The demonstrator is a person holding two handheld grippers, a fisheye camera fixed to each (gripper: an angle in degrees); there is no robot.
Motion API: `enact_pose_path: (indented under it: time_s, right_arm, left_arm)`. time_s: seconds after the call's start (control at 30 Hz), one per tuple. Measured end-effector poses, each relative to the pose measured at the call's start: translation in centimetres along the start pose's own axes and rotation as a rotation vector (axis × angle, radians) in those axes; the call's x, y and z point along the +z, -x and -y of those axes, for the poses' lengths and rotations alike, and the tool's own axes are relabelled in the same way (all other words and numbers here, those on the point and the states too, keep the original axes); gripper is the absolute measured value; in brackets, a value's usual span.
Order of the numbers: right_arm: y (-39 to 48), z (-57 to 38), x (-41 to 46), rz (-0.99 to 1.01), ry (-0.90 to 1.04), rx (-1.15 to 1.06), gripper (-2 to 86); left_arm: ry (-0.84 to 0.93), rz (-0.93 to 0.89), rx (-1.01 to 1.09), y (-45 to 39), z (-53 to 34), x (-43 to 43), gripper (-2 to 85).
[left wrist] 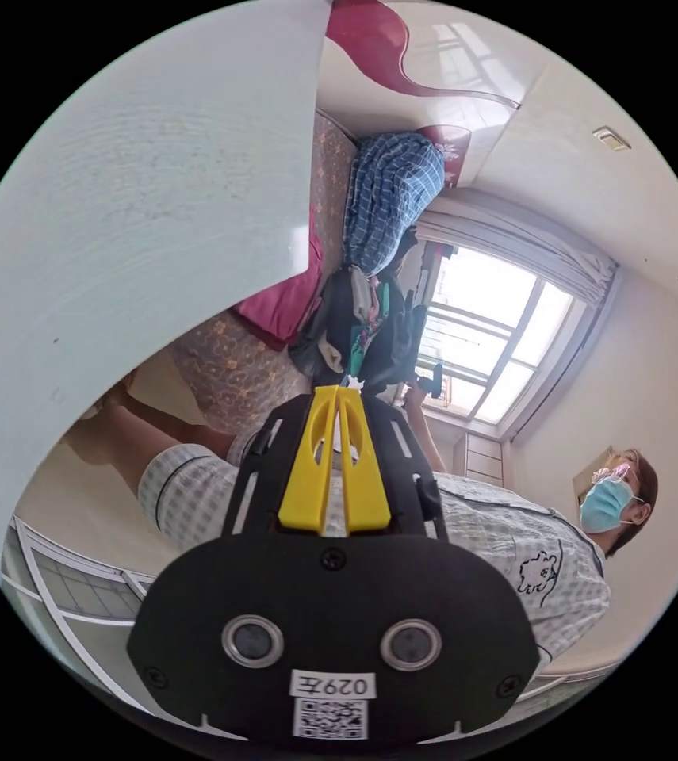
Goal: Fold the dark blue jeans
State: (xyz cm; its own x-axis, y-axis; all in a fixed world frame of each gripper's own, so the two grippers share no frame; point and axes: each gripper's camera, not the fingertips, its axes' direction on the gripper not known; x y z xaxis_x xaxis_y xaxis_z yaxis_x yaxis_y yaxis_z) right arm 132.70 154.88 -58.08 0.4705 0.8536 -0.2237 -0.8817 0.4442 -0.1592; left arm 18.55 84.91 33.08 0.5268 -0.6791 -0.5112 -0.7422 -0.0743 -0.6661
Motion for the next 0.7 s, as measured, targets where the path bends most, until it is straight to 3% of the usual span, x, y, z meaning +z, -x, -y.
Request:
enact_pose_path:
  time_s: [0.2, 0.53, 0.7]
  right_arm:
    - [2.8, 0.5, 1.0, 0.29, -0.08, 0.029, -0.3]
    - [14.1, 3.0, 4.3, 0.086, -0.072, -0.019, -0.3]
    - [25.8, 1.0, 4.4, 0.201, -0.284, -0.323, -0.2]
  left_arm:
    - [0.094, 0.052, 0.098, -2.2, 1.1, -0.4, -1.0]
    - [-0.065, -0.037, 0.004, 2.1, -6.4, -7.2, -1.0]
    - [-0.128, -0.038, -0.066, 4.2, -11.0, -10.3, -1.0]
